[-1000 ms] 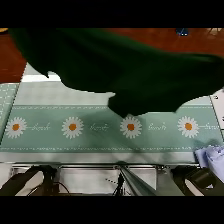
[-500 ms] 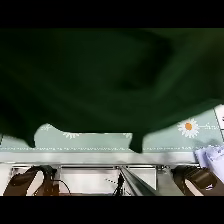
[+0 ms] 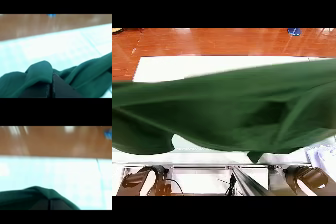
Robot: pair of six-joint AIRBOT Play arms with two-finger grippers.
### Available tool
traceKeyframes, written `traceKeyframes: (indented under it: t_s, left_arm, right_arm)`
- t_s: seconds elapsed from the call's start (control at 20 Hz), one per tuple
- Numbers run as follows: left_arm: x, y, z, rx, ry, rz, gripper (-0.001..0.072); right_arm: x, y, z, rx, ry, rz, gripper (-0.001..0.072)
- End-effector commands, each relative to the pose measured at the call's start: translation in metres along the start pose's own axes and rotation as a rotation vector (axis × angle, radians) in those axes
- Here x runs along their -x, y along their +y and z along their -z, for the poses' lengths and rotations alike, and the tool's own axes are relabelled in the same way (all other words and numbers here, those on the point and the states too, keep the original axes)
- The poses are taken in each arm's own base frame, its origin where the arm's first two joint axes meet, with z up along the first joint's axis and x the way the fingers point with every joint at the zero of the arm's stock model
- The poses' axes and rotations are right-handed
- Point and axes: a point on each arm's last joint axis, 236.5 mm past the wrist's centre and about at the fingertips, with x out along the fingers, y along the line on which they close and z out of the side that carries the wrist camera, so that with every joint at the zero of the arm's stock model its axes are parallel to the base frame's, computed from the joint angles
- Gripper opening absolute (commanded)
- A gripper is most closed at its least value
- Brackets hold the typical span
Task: Fold the shirts.
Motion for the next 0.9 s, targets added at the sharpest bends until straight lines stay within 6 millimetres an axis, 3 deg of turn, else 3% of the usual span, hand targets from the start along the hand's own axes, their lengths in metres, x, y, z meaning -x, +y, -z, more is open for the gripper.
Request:
traceKeyframes:
  t_s: [0.0, 0.2, 0.35, 0.5, 0.65, 0.85]
  left_arm:
    - [-0.023, 0.023, 0.040, 0.113, 0.159, -0.011, 0.0018]
    - [-0.068, 0.096, 0.096, 0.212, 0.319, -0.148, 0.0018]
    - [-0.117, 0.141, 0.146, 0.285, 0.441, -0.159, 0.0018]
    - [-0.166, 0.189, 0.160, 0.285, 0.419, -0.186, 0.0018]
    - [-0.207, 0.231, 0.154, 0.294, 0.359, -0.227, 0.0019]
    - [-0.251, 0.266, 0.167, 0.311, 0.359, -0.248, 0.0019]
  right_arm:
    - [-0.064, 0.003, 0.029, 0.242, 0.269, 0.095, 0.0029]
    - [-0.170, 0.040, 0.020, 0.384, 0.316, 0.090, 0.0028]
    - [-0.248, 0.070, 0.031, 0.445, 0.340, 0.063, 0.0027]
    - [-0.314, 0.088, 0.050, 0.447, 0.360, 0.035, 0.0028]
    - [-0.359, 0.086, 0.065, 0.265, 0.371, -0.022, 0.0028]
    - [-0.393, 0.062, 0.079, 0.023, 0.405, -0.093, 0.0028]
